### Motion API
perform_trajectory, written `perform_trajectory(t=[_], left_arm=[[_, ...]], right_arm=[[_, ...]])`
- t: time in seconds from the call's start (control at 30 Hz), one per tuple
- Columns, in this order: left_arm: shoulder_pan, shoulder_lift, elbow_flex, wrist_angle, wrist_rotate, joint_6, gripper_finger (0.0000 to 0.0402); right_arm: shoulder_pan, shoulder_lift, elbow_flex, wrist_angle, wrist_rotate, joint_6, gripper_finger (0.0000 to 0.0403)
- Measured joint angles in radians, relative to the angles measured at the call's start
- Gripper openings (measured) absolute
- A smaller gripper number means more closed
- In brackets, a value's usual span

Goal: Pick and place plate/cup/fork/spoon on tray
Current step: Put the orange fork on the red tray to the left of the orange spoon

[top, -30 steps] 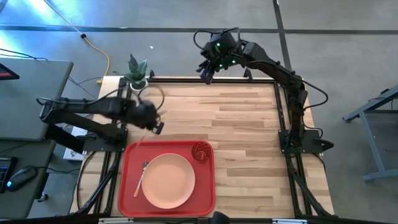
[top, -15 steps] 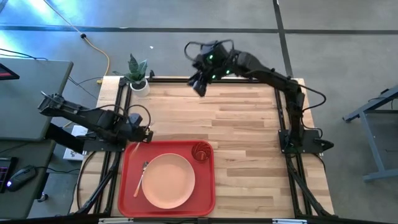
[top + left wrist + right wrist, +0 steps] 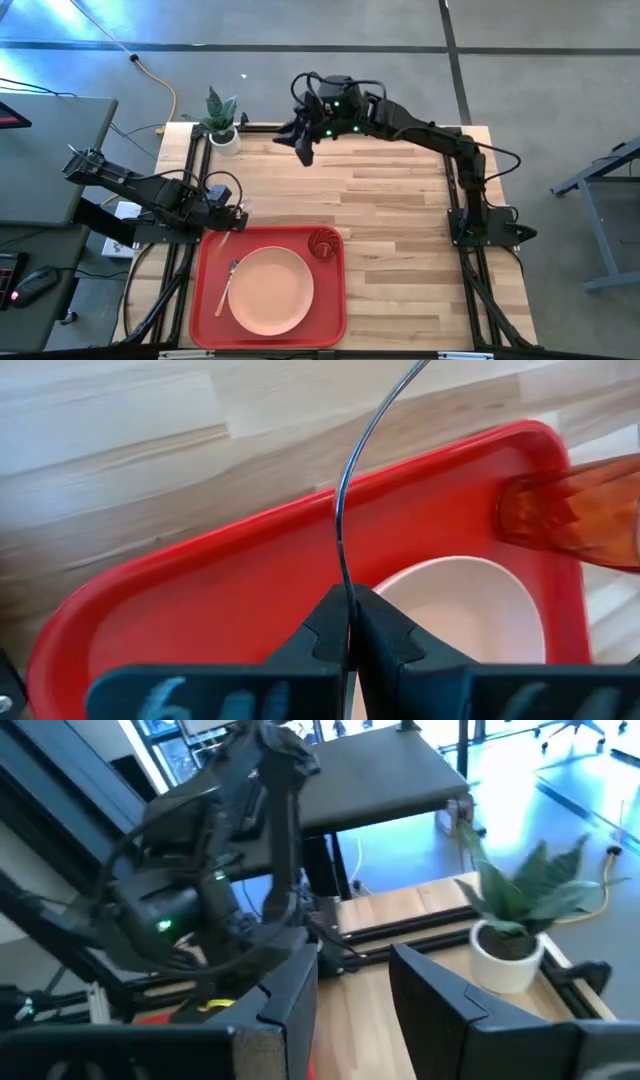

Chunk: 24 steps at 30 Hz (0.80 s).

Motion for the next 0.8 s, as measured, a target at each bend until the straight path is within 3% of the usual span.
perform_trajectory(t=[0.13, 0.37, 0.8], left_arm=[[-0.004, 0.0, 0.0, 0.01, -0.003, 0.0, 0.0001], [-0.017, 0.0, 0.0, 0.01, -0.025, 0.009, 0.0001], [-0.016, 0.0, 0.0, 0.034, -0.066, 0.003, 0.0001]], right_arm=[[0.039, 0.004, 0.0, -0.01, -0.004, -0.042, 0.0119], [0.098, 0.035, 0.0, 0.092, -0.101, -0.011, 0.0119], [0.134, 0.039, 0.0, 0.166, -0.107, -0.011, 0.0119]])
